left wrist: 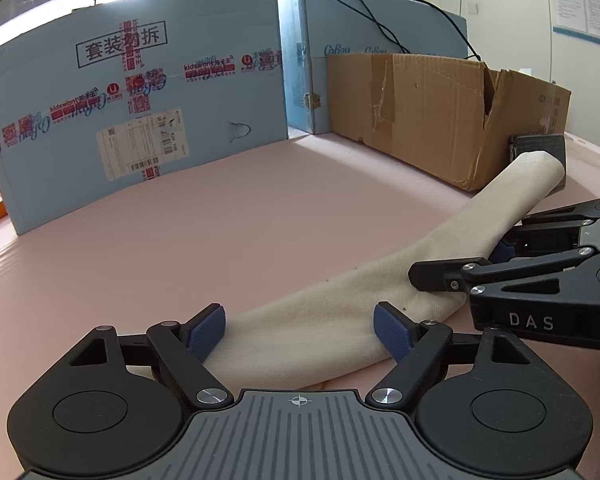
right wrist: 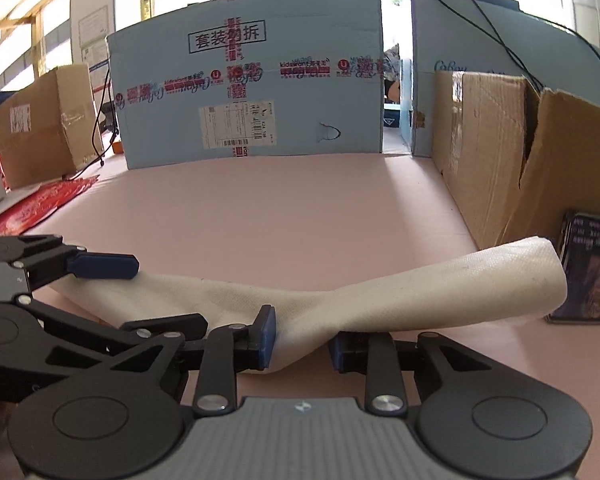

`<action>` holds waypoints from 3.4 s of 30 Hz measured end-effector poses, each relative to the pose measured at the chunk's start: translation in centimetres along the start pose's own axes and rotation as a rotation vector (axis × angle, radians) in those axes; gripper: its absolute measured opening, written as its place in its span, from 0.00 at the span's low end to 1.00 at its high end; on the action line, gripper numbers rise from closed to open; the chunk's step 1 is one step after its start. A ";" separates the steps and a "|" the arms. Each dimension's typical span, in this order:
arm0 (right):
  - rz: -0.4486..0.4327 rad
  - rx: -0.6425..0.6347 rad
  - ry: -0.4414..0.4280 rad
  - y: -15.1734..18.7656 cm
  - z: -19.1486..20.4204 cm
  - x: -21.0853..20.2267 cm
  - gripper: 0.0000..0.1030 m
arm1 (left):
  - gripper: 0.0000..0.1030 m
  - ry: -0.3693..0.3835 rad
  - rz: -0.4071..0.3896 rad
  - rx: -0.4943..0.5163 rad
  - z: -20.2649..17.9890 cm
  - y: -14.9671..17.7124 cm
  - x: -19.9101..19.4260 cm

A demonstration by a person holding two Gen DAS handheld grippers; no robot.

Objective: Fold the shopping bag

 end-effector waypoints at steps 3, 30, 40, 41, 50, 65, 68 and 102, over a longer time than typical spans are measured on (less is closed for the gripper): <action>-0.001 -0.061 0.015 -0.1 0.5 0.1 0.28 | 0.81 -0.058 -0.013 0.036 1.0 0.0 -0.9; -0.208 -0.824 0.101 -0.9 10.5 -1.1 0.15 | 0.88 -0.079 0.005 -0.108 6.5 0.7 -2.3; -0.201 -0.909 0.033 -0.3 13.6 -0.2 0.15 | 0.92 -0.058 0.020 -0.158 7.0 1.0 -2.3; -0.200 -0.914 0.035 -0.2 13.7 -0.1 0.14 | 0.92 -0.058 0.018 -0.158 7.0 1.0 -2.3; -0.194 -0.927 0.051 0.3 14.0 0.1 0.13 | 0.92 -0.053 -0.220 -0.224 7.8 -0.8 -8.6; -0.174 -0.731 -0.088 -0.7 10.0 -3.4 0.42 | 0.96 -0.179 -0.009 -0.092 8.3 0.7 -2.8; -0.121 -0.505 -0.208 -1.4 6.9 -3.9 0.44 | 0.96 -0.155 -0.002 -0.124 8.7 0.8 -2.7; 0.155 0.530 -0.630 -1.5 0.8 3.9 0.49 | 0.97 -0.090 0.025 -0.214 9.7 1.0 -2.3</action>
Point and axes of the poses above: each gripper's, at about its wrist camera, not at the fingertips, and x roughly the way its jaws point, z to its left, y to its underside, the point moved 8 cm from there along x, roughly the way its jaws point, and after that the axes turned 10 degrees about -x, right-handed, at the moved point
